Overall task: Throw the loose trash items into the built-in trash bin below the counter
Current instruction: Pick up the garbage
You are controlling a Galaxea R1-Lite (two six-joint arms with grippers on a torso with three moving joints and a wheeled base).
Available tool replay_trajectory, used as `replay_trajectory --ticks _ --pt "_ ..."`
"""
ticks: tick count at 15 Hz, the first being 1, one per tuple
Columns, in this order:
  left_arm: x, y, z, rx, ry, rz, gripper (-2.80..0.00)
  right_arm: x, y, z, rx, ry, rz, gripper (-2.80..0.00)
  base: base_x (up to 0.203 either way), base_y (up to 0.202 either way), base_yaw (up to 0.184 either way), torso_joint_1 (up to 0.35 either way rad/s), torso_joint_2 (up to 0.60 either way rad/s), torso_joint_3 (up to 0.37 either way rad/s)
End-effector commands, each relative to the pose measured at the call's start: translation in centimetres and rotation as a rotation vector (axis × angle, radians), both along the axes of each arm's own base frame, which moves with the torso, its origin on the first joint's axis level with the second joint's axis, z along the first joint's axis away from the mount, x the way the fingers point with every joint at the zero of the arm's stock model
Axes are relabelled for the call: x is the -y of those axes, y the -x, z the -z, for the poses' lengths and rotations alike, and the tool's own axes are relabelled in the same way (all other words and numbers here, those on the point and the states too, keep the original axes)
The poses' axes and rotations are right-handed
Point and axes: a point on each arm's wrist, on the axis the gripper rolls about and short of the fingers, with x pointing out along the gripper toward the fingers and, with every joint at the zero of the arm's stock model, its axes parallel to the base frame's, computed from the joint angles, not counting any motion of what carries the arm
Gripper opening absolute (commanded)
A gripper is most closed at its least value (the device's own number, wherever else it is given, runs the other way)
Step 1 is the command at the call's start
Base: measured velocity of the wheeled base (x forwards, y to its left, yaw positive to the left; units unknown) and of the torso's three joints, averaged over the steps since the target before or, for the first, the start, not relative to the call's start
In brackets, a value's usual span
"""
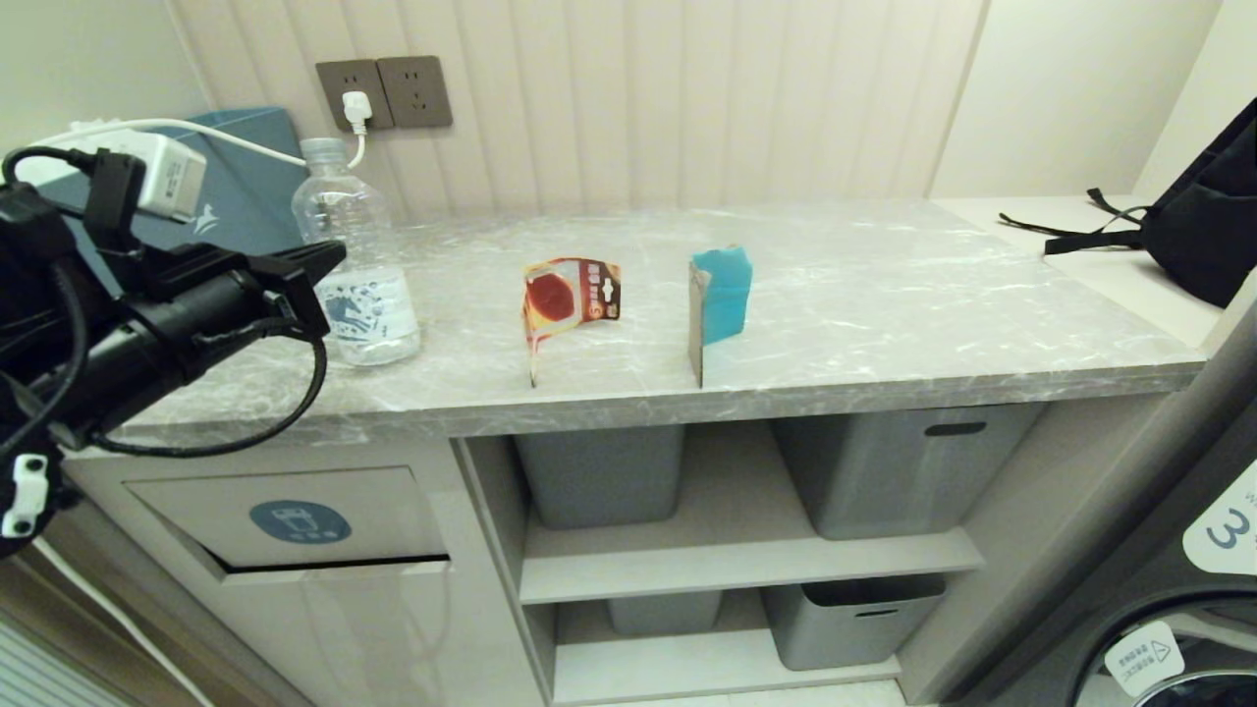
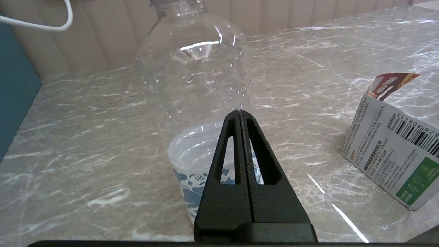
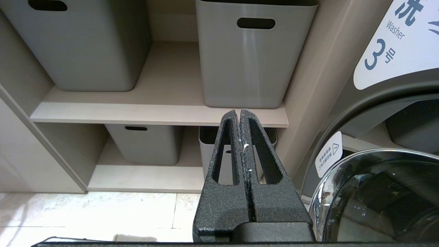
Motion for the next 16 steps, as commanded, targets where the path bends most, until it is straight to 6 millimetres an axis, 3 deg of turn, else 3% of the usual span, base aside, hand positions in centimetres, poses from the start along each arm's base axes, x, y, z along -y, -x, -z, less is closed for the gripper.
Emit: replay_trajectory --ticks 1,16 --pt "0.02 0.15 -0.18 0.026 0.001 0.002 -2.80 0.00 0.01 0.00 0.002 0.001 -0.001 -2.80 0.000 0.000 0.000 0.000 0.00 0.000" --pt "-0.06 0.80 -0.28 0.052 0.000 0.000 -2.80 0.00 0.01 0.00 0.002 0.001 -0.001 -2.80 0.000 0.000 0.000 0.000 0.00 0.000"
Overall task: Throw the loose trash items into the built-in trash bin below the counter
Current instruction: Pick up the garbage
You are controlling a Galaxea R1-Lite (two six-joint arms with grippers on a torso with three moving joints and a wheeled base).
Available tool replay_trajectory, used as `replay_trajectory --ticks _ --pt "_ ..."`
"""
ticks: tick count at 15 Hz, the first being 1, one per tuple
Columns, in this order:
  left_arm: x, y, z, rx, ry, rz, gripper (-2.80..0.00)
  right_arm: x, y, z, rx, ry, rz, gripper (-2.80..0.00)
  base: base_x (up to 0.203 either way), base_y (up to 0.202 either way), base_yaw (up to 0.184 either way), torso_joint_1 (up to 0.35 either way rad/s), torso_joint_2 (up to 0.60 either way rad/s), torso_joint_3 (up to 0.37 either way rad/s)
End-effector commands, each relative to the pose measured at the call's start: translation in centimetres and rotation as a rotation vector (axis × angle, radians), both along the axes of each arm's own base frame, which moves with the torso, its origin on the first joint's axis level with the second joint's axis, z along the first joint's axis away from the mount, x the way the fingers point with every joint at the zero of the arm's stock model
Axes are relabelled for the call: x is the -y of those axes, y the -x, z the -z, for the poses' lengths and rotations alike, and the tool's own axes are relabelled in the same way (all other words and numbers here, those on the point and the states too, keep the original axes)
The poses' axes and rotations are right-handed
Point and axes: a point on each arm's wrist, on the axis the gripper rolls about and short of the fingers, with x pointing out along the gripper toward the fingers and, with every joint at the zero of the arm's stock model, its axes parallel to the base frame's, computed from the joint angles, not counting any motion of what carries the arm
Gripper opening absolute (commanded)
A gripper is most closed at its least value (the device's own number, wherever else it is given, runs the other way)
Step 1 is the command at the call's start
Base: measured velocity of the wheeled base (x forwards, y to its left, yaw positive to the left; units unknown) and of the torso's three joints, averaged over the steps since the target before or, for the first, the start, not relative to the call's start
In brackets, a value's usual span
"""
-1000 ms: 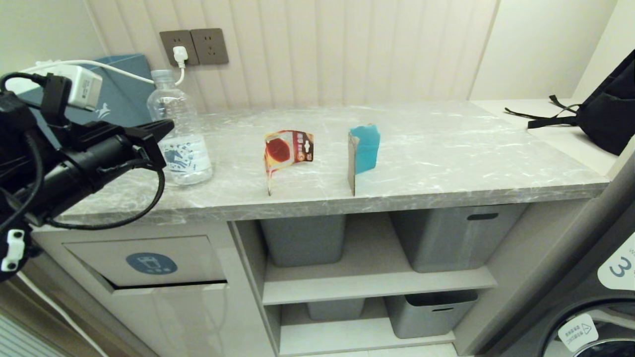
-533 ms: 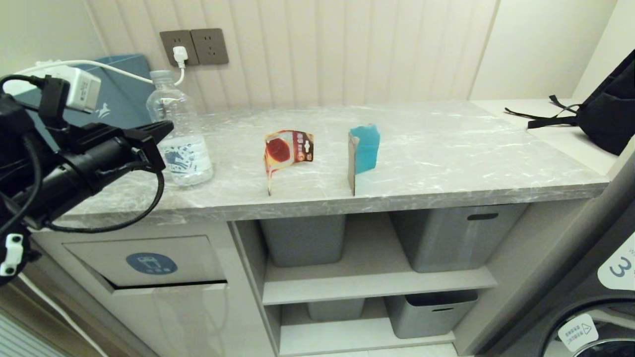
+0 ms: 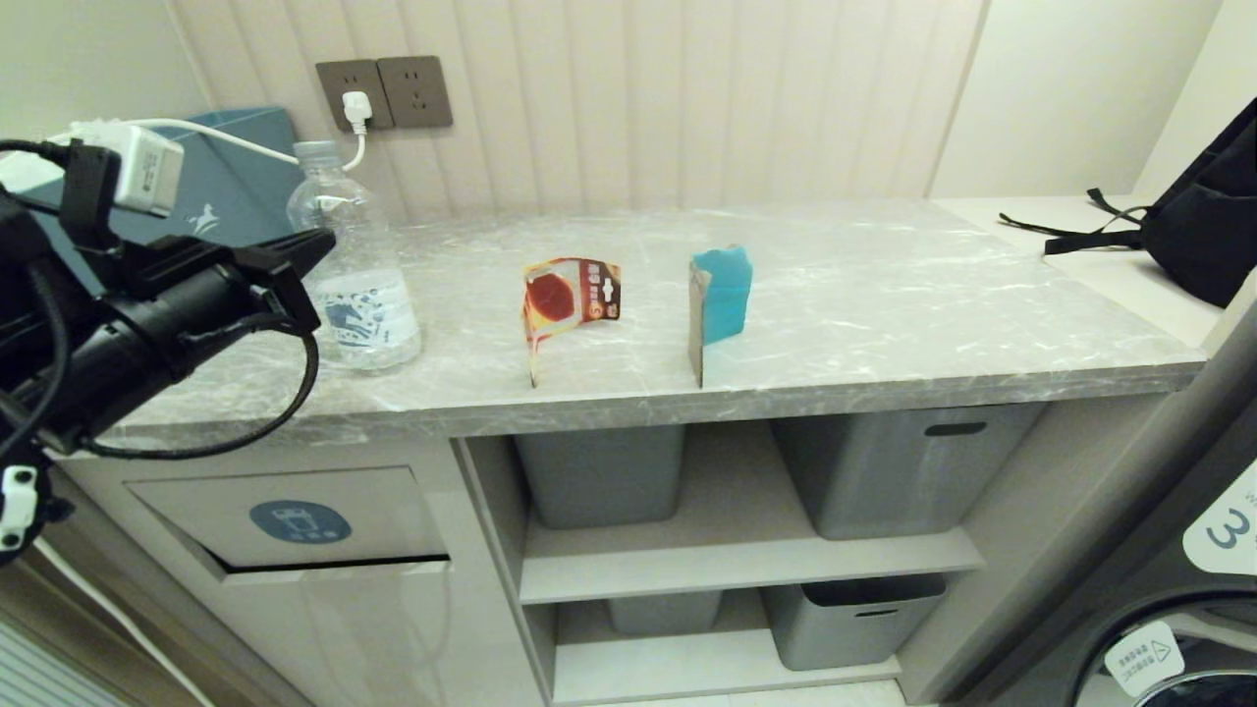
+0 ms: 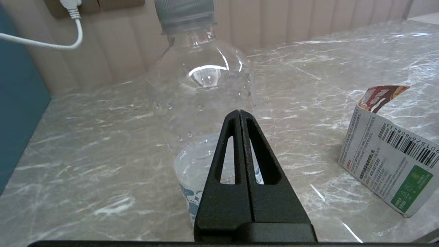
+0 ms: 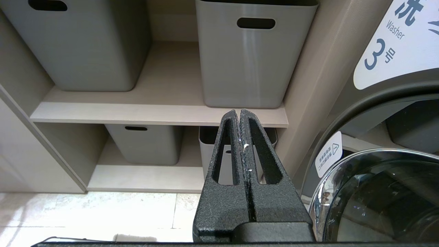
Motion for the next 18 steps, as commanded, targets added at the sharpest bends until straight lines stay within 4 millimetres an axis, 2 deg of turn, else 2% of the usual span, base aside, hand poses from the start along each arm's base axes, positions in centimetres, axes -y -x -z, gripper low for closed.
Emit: replay_trajectory --ticks 1,8,10,12,15,18 --pt "0.0 0.2 0.0 0.005 -0.001 0.000 -2.80 0.0 0.0 0.0 0.002 0.001 -0.001 -2.80 0.000 0.000 0.000 0.000 0.00 0.000" --pt "0.0 0.5 0.1 0.002 -0.001 -0.001 -2.80 0.0 0.0 0.0 0.002 0.001 -0.001 -2.80 0.000 0.000 0.000 0.000 0.00 0.000" --pt "-0.1 1.9 -0.4 0.024 -0.001 -0.002 -2.80 0.0 0.0 0.0 0.002 0.001 -0.001 -2.80 0.000 0.000 0.000 0.000 0.00 0.000" --pt "-0.4 4.3 -0.6 0.038 0.000 -0.003 -2.80 0.0 0.0 0.0 0.002 0.001 -0.001 -2.80 0.000 0.000 0.000 0.000 0.00 0.000" --pt "-0.7 7.6 0.4 0.026 0.002 -0.008 -2.80 0.0 0.0 0.0 0.002 0.001 -0.001 -2.80 0.000 0.000 0.000 0.000 0.00 0.000" --pt "-0.7 7.9 0.8 0.015 0.001 -0.010 -2.80 0.0 0.0 0.0 0.002 0.001 -0.001 -2.80 0.000 0.000 0.000 0.000 0.00 0.000"
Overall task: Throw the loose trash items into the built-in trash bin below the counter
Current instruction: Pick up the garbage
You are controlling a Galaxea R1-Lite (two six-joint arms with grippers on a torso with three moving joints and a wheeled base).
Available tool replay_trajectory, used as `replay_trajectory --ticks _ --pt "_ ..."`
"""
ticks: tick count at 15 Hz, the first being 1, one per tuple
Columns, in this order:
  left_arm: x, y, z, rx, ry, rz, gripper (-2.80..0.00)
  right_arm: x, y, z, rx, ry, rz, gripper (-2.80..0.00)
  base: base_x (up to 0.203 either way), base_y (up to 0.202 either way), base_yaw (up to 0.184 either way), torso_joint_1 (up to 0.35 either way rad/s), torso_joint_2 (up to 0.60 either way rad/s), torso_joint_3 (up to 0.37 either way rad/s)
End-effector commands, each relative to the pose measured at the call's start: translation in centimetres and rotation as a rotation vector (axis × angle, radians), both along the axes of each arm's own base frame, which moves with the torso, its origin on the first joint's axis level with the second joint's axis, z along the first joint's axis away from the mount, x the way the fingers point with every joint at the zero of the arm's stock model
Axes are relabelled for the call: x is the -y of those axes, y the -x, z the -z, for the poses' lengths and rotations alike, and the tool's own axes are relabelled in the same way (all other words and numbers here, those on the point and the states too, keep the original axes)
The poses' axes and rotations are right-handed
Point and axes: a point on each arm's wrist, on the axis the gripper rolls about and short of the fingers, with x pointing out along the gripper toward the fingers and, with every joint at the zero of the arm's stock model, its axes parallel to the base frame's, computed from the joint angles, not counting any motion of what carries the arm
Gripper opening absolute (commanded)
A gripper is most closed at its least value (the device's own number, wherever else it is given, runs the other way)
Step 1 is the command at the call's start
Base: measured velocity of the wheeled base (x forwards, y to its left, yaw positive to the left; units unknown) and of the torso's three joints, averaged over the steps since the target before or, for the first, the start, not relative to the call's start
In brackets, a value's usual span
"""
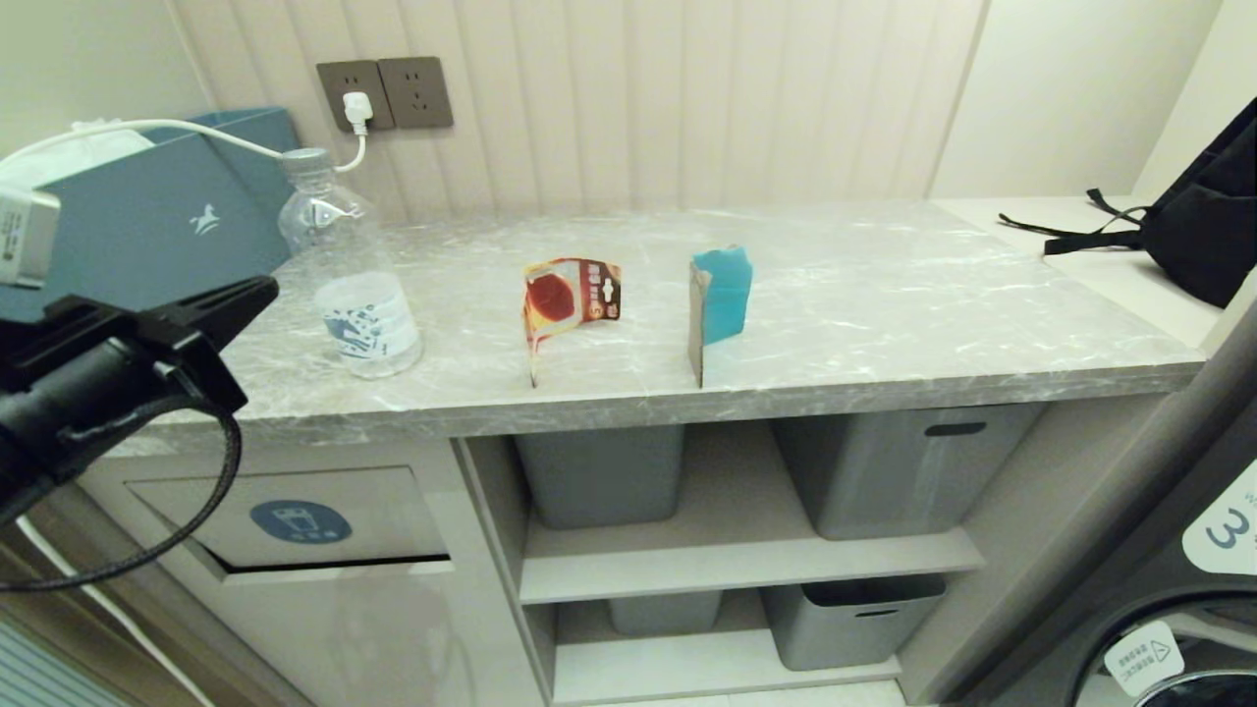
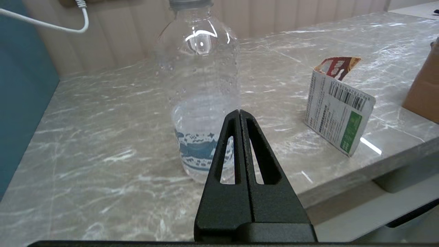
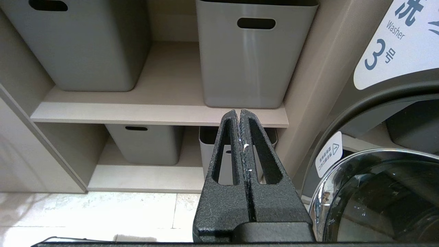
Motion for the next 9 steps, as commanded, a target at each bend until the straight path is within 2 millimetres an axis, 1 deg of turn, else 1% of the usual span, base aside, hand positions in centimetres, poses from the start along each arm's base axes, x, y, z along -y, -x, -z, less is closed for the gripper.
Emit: replay_trajectory --ticks 1,4,9 --pt "-0.04 0.73 -0.77 0.040 0.001 0.001 -2.80 0.00 0.01 0.01 0.001 0.001 0.000 -2.80 0.000 0.000 0.000 0.000 0.00 0.000" --pt "-0.08 1.24 -0.78 0.045 -0.003 0.000 -2.80 0.00 0.01 0.01 0.001 0.001 -0.001 -2.80 0.000 0.000 0.000 0.000 0.00 0.000" --pt "-0.09 1.13 -0.45 0.019 0.011 0.003 -2.80 0.00 0.01 0.01 0.001 0.001 -0.002 -2.80 0.000 0.000 0.000 0.000 0.00 0.000"
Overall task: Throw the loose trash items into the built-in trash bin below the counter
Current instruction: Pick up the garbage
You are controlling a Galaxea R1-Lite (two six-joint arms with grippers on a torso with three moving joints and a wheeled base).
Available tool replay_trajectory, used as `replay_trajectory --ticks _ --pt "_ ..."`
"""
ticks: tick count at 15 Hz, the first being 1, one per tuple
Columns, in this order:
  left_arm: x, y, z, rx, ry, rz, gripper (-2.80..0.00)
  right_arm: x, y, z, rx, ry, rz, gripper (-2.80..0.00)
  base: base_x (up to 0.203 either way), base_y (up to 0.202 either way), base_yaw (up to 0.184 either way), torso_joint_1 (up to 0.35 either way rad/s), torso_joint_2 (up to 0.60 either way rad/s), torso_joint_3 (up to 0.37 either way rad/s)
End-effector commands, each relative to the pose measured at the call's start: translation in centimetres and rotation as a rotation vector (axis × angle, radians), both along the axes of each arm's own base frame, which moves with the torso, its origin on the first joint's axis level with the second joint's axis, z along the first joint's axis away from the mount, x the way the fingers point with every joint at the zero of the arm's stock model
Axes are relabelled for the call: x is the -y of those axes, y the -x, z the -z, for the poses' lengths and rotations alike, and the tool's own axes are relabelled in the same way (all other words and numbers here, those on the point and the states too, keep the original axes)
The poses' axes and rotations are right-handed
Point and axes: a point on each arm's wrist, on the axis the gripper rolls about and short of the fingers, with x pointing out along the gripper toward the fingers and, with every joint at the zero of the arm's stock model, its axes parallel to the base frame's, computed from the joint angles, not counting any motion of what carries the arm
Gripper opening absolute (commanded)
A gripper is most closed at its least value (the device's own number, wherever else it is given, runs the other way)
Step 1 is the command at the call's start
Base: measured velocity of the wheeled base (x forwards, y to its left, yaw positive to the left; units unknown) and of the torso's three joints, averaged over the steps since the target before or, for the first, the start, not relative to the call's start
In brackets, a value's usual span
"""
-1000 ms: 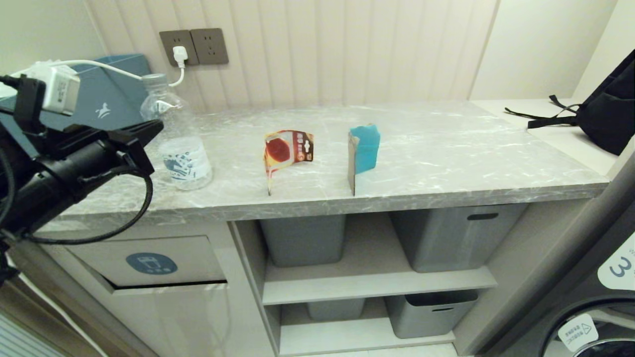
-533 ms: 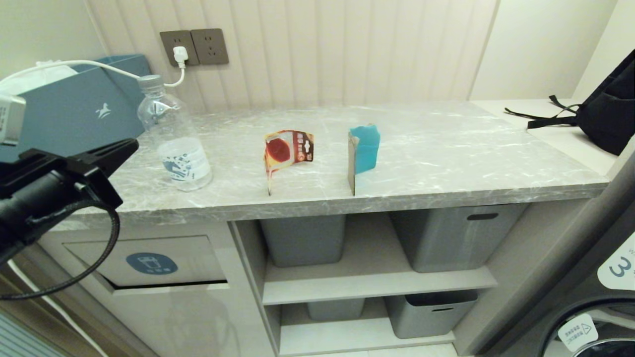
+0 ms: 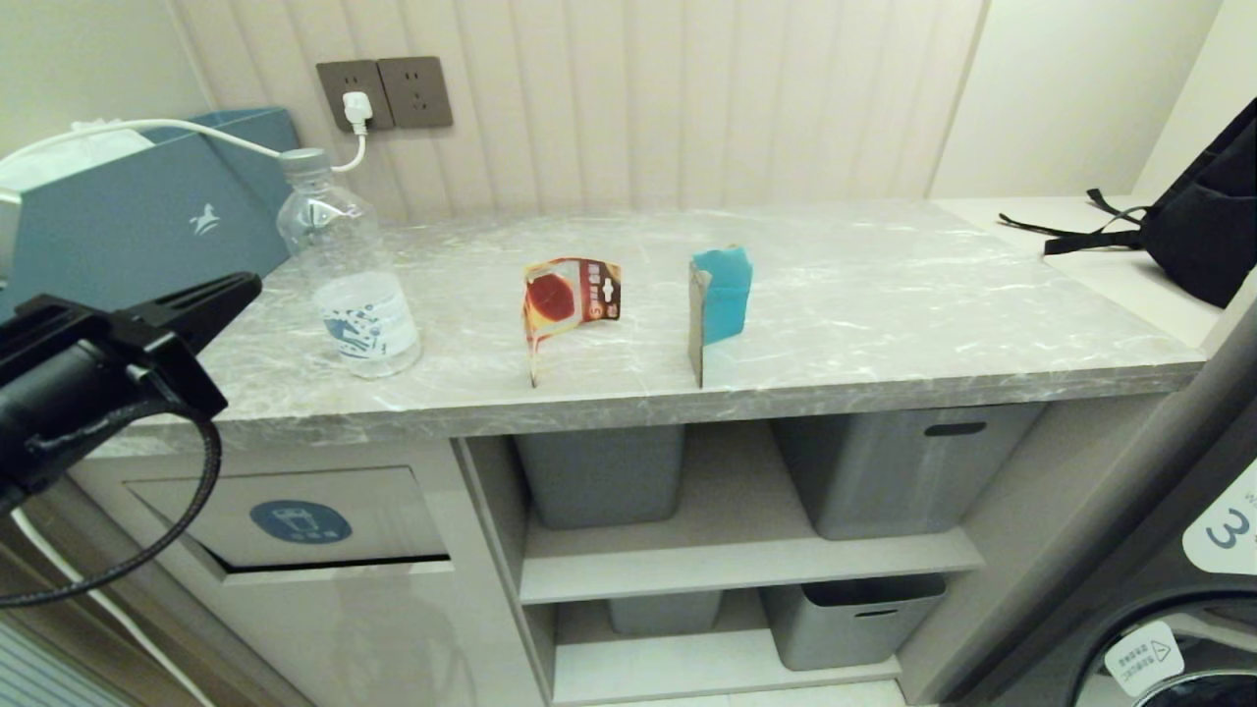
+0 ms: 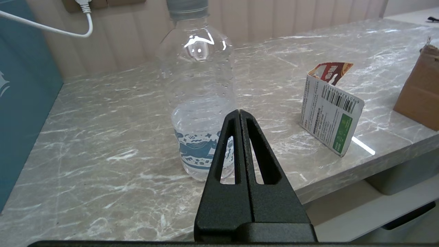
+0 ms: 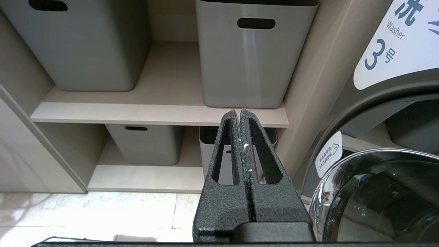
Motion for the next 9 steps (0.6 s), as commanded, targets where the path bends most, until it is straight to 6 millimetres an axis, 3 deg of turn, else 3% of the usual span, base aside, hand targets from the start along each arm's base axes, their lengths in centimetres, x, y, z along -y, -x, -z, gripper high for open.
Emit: replay_trajectory --ticks 1,5,6,9 --pt "0.0 0.5 -0.4 0.023 0.016 0.007 -2.80 0.0 0.0 0.0 0.002 0.001 -0.002 -2.80 0.000 0.000 0.000 0.000 0.00 0.000" --pt "-0.4 4.0 1.0 0.040 -0.028 -0.039 -2.80 0.0 0.0 0.0 0.002 0.001 -0.001 -2.80 0.000 0.000 0.000 0.000 0.00 0.000" --pt "-0.5 4.2 1.1 0.059 -0.054 -0.065 0.00 0.0 0.0 0.0 0.002 0.001 0.000 -2.80 0.000 0.000 0.000 0.000 0.00 0.000" --pt "-0.5 4.3 1.0 0.073 -0.051 -0.067 0.00 0.0 0.0 0.0 0.002 0.001 -0.002 -2.80 0.000 0.000 0.000 0.000 0.00 0.000"
